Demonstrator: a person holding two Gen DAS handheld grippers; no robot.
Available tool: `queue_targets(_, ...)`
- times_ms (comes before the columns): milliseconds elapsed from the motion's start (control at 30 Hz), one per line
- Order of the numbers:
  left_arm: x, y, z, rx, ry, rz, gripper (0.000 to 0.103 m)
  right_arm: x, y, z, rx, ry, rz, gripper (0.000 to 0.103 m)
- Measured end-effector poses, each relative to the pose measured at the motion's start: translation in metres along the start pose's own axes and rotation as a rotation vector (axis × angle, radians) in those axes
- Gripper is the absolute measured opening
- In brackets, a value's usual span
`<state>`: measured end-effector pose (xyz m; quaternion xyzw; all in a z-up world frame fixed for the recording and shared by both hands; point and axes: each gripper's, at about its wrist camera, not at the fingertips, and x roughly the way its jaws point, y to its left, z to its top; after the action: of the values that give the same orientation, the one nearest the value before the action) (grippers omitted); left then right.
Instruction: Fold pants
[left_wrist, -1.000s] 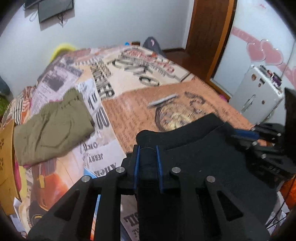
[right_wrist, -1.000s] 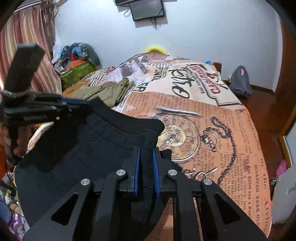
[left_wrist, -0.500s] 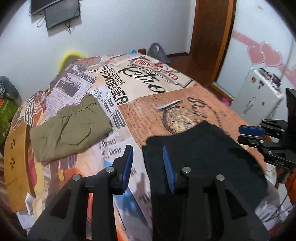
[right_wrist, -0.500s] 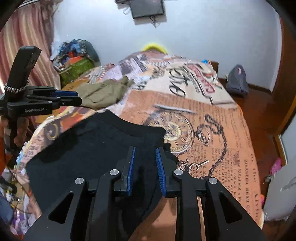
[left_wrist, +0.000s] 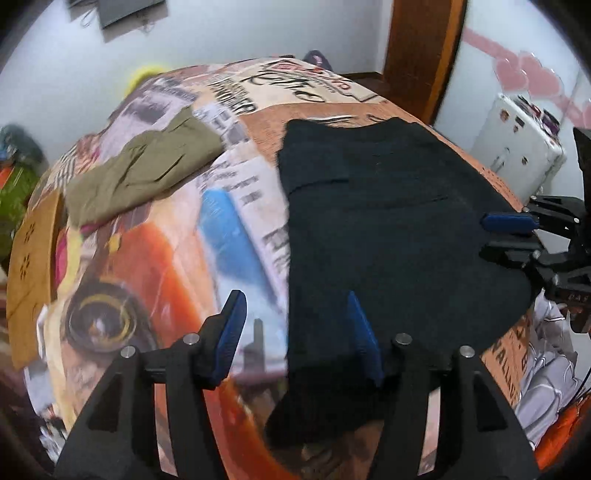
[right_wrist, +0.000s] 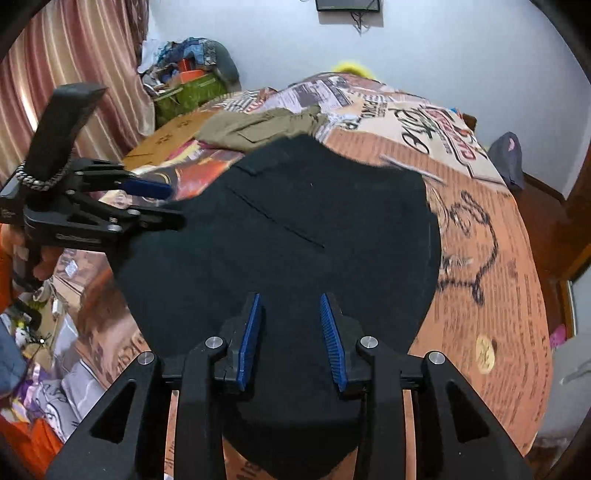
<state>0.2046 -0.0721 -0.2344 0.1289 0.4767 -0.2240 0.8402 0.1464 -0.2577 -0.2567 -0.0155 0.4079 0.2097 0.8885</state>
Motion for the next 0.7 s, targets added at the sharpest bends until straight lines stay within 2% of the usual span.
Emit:
queue_targets(167, -0.007, 0.022, -0.032, -0.087, 0.022, -0.002, 0.058, -0.016, -0.008, -0.010, 0.032, -0.004, -0.029, 0.030)
queue_targets(333, -0.009, 0.041, -0.051, -0.118, 0.067, 0.090, 0.057, -0.031, -0.015, -0.021, 0.053, 0.001, -0.058, 0.030)
queue_targets(433, -0.021, 0.054, -0.045, -0.155, 0.042, 0.109, 0.057, -0.043, -0.021, -0.025, 0.056, -0.005, -0.137, 0.045)
queue_targets(633, -0.047, 0.055, -0.004, -0.184, -0.072, 0.053, 0.060, -0.060, -0.048, -0.020, 0.144, -0.038, -0.167, 0.047)
queue_targets(700, -0.047, 0.047, 0.011, -0.173, -0.096, 0.023, 0.061, -0.062, -0.054, -0.014, 0.178, -0.063, -0.158, 0.052)
